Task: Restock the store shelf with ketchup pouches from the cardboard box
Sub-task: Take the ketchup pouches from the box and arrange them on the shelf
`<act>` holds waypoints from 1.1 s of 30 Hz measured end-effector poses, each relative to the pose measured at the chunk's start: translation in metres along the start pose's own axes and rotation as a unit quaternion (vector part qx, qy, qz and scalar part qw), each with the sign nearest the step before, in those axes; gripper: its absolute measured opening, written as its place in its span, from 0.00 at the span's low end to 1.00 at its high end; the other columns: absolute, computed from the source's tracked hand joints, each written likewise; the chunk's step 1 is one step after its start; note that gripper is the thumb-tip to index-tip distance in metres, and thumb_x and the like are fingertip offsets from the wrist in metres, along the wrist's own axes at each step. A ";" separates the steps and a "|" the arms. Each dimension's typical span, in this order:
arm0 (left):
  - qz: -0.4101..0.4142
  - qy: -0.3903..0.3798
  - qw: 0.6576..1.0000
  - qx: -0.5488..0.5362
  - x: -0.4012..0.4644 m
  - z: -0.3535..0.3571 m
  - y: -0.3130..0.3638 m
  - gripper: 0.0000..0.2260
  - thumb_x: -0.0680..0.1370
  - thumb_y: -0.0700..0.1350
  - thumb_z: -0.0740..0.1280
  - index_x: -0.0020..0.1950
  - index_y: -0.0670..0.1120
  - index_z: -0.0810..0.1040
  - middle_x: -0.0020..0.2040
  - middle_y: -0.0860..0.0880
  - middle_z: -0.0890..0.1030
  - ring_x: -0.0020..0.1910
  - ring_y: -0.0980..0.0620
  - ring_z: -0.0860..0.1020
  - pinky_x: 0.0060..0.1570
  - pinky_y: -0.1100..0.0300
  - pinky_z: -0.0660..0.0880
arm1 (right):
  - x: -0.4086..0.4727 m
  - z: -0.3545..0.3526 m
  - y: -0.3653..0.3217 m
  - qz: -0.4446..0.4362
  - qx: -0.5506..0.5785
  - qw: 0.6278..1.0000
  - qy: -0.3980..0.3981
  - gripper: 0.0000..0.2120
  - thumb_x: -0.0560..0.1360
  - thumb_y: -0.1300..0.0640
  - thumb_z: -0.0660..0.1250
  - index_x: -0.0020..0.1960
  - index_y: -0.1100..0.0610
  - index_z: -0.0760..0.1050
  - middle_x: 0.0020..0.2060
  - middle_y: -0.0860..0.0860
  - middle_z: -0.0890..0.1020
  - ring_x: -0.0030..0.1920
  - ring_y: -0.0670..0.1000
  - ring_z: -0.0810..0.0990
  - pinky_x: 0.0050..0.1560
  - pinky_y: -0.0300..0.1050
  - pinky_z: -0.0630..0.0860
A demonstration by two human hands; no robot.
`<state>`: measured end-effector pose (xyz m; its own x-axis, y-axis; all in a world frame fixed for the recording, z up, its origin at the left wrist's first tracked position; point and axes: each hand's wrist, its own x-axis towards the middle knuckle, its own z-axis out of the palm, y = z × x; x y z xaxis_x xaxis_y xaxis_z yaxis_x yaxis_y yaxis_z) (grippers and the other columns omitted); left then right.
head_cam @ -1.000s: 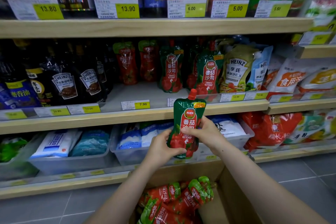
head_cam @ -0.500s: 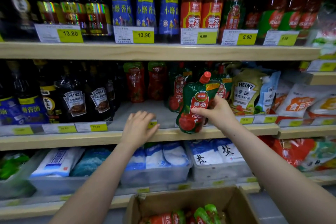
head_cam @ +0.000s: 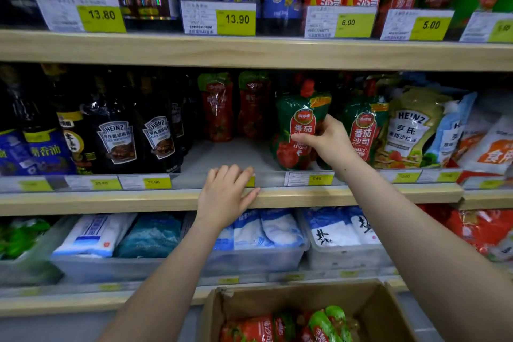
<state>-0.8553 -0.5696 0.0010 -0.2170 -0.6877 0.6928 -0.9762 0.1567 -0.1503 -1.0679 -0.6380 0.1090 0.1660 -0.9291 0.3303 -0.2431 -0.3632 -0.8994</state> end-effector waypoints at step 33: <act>0.011 0.044 0.999 0.026 -0.002 0.006 0.000 0.17 0.76 0.57 0.57 0.54 0.47 0.77 0.41 0.50 0.77 0.39 0.48 0.75 0.44 0.56 0.63 | 0.028 0.038 0.037 0.157 -0.162 0.966 0.125 0.26 0.65 0.55 0.76 0.59 0.59 0.70 0.57 0.58 0.79 0.57 0.60 0.78 0.54 0.55 0.75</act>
<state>-0.8545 -0.5726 -0.0041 -0.2391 -0.6187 0.7483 -0.9707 0.1330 -0.2002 -1.0356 -0.6743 0.0742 -0.1901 -0.9701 0.1506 -0.5371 -0.0257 -0.8432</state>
